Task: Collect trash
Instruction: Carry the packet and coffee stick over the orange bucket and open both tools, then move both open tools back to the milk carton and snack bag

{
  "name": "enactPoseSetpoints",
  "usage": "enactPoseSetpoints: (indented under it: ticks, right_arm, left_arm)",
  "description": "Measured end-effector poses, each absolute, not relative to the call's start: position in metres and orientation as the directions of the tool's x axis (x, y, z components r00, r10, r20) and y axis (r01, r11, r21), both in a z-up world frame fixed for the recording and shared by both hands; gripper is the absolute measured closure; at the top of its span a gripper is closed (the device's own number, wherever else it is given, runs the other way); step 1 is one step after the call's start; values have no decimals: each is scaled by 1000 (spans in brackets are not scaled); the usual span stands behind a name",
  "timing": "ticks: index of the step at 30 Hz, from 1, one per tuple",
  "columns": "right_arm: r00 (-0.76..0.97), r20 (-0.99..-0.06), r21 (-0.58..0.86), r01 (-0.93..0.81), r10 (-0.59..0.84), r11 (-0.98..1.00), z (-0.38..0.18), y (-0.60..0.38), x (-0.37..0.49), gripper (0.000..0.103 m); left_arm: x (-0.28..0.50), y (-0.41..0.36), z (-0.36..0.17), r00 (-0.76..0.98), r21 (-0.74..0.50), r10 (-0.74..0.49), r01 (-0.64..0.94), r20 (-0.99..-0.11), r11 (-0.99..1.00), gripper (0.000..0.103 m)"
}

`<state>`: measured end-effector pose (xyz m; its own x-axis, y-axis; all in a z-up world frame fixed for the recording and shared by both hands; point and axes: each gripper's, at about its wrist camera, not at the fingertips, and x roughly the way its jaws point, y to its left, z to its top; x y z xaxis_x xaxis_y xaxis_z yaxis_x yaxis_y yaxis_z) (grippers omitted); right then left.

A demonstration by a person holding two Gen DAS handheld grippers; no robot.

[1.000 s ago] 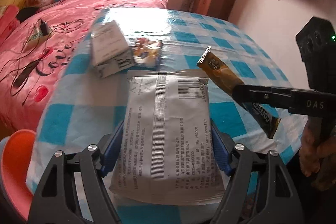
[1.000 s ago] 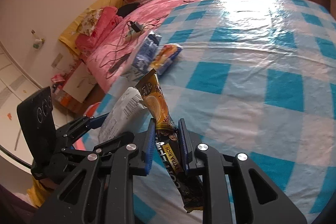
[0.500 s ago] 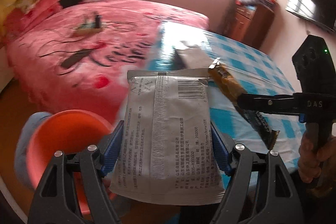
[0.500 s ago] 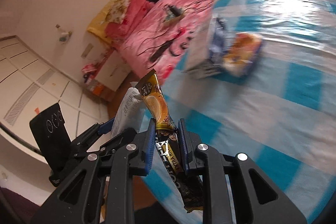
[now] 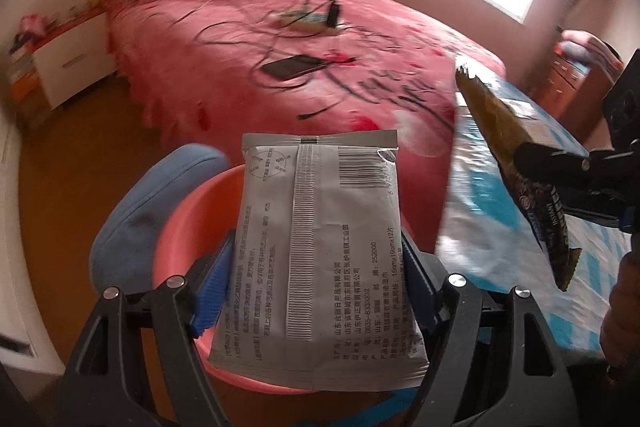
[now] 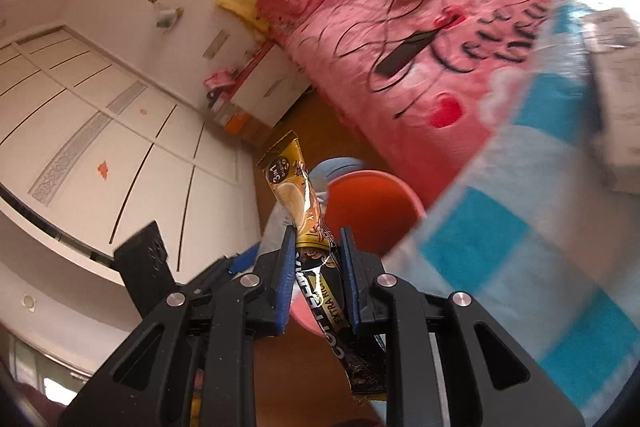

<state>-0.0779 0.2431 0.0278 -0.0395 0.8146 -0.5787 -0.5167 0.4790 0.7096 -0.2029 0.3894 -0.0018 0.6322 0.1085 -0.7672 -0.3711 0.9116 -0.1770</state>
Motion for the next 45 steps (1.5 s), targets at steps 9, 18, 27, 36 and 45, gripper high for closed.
enactPoseSetpoints:
  ticks: [9,18,27,36,45]
  right_arm:
    - [-51,-604,711,-485,796,509,8,268,-71,38]
    - [191,-646,536,-576,739,617,34,215,-90,18]
    - [309,-654,472,-546,690,692,36,163,-95,15]
    - [394,-645,455,-491,655,743,37,112,-96,11]
    - [457,-618,472,-435,640,767,40,64,-90,9]
  left_arm:
    - [-206,413,-27,541,-126,199,-506,-817,853,20]
    - [-202,397,-11,560,-83,237,-486,-794,870,19]
    - [-187,358,9,585,-42,239,-426,-775,904,19]
    - [-172,317,30,613,11,239,-351,-753,936,18]
    - [-158,276,43,630,47,225,-285,-743,957,18]
